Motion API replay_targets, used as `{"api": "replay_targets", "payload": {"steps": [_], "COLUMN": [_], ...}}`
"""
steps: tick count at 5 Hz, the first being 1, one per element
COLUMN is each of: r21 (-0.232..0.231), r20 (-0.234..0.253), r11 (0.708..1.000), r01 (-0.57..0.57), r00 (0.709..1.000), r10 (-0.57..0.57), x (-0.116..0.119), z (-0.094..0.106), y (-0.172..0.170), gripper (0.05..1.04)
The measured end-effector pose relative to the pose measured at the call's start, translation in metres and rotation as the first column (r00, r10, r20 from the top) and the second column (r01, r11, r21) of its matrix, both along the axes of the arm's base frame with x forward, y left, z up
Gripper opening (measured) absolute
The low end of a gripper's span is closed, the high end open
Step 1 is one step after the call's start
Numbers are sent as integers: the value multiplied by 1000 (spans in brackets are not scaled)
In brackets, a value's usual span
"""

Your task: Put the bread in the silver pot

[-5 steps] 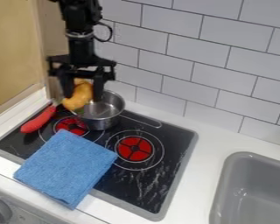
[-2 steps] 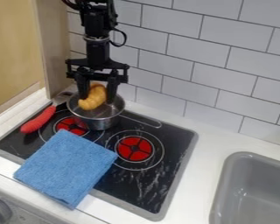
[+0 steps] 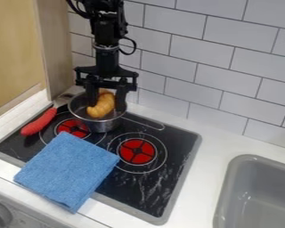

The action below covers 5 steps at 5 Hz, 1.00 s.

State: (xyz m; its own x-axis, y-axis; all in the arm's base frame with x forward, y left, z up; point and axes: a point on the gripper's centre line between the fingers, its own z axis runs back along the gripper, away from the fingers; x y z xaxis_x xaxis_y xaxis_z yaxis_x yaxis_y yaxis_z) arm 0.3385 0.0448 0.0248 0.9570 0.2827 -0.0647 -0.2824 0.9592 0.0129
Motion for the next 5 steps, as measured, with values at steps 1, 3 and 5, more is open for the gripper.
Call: {"api": "replay_targets", "payload": {"steps": [1,3,5], "r21": [2,-9,13], "r20": [21,35,103], "r11": [1000,999,998], "r01": [-13,-45,-53], "r00": [1000,998,993], "r10": [13,45,52], "x": [0,-4,-5], "z": [-5,-4,32], "y": [0,1,3], "gripper": [709,1014,997]}}
